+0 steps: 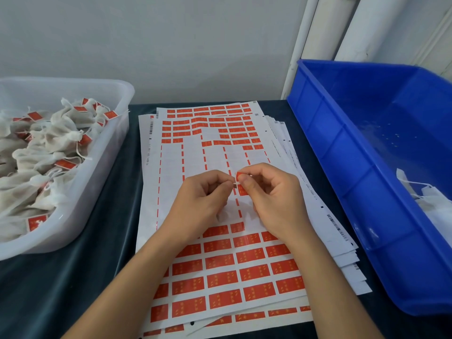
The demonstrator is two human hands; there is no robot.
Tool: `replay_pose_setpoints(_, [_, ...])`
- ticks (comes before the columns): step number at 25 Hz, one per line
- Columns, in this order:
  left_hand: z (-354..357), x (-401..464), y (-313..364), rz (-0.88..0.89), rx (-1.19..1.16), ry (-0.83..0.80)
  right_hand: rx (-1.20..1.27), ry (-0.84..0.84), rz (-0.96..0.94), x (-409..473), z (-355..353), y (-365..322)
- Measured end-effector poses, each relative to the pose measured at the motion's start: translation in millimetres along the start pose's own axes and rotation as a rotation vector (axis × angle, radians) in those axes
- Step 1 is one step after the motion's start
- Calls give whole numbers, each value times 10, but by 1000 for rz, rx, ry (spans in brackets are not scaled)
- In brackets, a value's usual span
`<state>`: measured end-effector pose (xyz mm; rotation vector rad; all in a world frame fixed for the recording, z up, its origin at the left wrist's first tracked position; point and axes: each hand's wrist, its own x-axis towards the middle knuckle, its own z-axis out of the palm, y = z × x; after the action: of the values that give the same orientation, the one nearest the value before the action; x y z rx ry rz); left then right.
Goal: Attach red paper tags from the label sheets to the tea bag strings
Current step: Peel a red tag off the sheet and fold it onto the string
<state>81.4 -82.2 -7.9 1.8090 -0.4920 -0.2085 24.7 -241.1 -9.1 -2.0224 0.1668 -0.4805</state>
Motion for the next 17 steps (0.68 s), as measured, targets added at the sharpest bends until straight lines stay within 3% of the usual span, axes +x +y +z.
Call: replay_pose_setpoints(17, [1, 21, 5, -71, -70, 64, -143, 35, -168, -25, 53, 21])
